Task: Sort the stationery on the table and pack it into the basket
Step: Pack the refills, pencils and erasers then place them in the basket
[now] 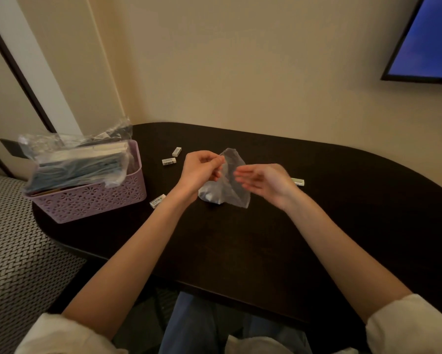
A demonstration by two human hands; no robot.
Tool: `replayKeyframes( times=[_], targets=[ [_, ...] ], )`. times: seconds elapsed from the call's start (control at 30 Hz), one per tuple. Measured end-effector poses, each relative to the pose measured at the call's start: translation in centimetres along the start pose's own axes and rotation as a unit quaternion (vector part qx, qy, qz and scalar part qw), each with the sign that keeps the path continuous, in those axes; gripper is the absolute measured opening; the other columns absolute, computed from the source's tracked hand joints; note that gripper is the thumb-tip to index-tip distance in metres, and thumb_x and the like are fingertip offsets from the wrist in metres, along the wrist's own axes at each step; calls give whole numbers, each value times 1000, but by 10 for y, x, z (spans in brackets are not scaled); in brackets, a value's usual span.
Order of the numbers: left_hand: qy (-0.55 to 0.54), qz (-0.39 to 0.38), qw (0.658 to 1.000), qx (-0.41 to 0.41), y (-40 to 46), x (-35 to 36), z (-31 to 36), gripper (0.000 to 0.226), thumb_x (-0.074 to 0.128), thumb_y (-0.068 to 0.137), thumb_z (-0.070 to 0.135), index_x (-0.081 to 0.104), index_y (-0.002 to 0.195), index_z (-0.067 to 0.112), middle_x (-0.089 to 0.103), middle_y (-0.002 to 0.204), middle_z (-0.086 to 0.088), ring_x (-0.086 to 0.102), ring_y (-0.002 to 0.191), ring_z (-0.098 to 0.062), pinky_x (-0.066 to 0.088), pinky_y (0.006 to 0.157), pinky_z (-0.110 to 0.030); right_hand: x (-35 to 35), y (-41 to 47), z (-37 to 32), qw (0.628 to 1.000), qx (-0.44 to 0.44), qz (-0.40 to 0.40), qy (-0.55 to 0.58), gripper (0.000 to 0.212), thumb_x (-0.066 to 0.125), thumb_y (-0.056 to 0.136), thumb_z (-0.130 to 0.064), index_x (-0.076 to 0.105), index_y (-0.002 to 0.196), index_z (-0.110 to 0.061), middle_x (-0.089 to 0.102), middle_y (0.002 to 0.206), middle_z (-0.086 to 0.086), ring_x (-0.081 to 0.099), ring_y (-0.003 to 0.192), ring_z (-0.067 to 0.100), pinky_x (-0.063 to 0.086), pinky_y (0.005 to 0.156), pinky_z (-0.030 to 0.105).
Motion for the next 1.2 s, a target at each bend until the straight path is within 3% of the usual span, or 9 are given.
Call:
replayKeyframes(
  times=[0.1, 0.23, 0.3, 0.5, 0.63, 0.77, 0.93, 1.13, 1.2],
  targets=[
    [-2, 14, 1000, -11, 1, -1, -3, 8, 62, 92, 12, 69, 94, 10, 63, 76, -3, 59, 63, -7, 51, 59, -15, -42, 10, 8, 964, -110, 170, -170, 23, 45, 96, -2, 67, 101, -7, 69, 102, 10, 66, 89, 14, 55, 79, 25],
    [7, 18, 1000, -21, 2, -1, -9, 10, 62, 92, 12, 69, 97, 7, 63, 79, -4, 59, 64, -8, 52, 60, -16, -108, 47, 31, 742, -113, 237, -617, 43, 53, 95, -8, 47, 137, -11, 42, 146, 11, 38, 136, 24, 36, 110, 40],
    [7, 19, 1000, -24, 2, -1, -12, 12, 62, 92, 13, 69, 99, 6, 64, 80, -5, 59, 66, -9, 51, 60, -17, -124, 60, 43, 695, -102, 214, -679, 52, 50, 97, -12, 34, 147, -13, 26, 157, 9, 20, 146, 24, 21, 117, 44],
    [9, 17, 999, -32, 2, -4, -18, 11, 63, 91, 13, 70, 98, 7, 65, 83, -5, 61, 70, -11, 52, 62, -18, -119, 82, 35, 705, -145, 213, -660, 36, 54, 95, -13, 54, 131, -10, 51, 130, 12, 48, 120, 26, 44, 101, 39],
    [7, 14, 999, -35, 1, -7, -20, 8, 63, 91, 14, 70, 94, 9, 65, 79, -4, 60, 67, -9, 50, 60, -18, -87, 99, 21, 724, -204, 134, -645, 31, 55, 95, -14, 58, 125, -14, 52, 124, 8, 49, 115, 23, 43, 99, 36],
    [1, 21, 999, -36, -1, -16, -26, 8, 63, 92, 14, 69, 94, 9, 65, 79, -4, 61, 67, -9, 50, 60, -18, -51, 113, 13, 706, -300, 54, -640, 28, 55, 95, -11, 58, 122, -11, 53, 128, 6, 49, 120, 21, 41, 102, 36],
    [-5, 35, 998, -49, 0, -25, -32, 7, 62, 92, 12, 69, 89, 11, 65, 76, -3, 61, 64, -9, 52, 59, -19, -39, 134, 19, 716, -245, -20, -654, 30, 55, 95, -12, 56, 124, -15, 56, 131, 5, 54, 120, 21, 46, 99, 36],
    [-10, 34, 998, -51, 1, -30, -37, 9, 62, 92, 12, 69, 94, 8, 65, 77, -4, 61, 63, -7, 50, 57, -18, -34, 122, 32, 677, -284, 16, -679, 28, 58, 94, -19, 59, 122, -15, 63, 115, 3, 58, 106, 19, 49, 91, 36],
    [-16, 39, 998, -49, 2, -29, -36, 8, 62, 92, 12, 69, 93, 9, 65, 77, -4, 61, 63, -8, 50, 57, -18, -33, 112, 33, 709, -278, 55, -645, 29, 59, 93, -20, 62, 121, -15, 64, 114, 4, 59, 105, 18, 48, 92, 35]
  ],
)
Point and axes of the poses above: each hand's wrist, its own y-axis towards the middle knuckle, its own x-axis out of the palm, z = x × y, the point moved 2 cm from there along y, towards the middle knuckle
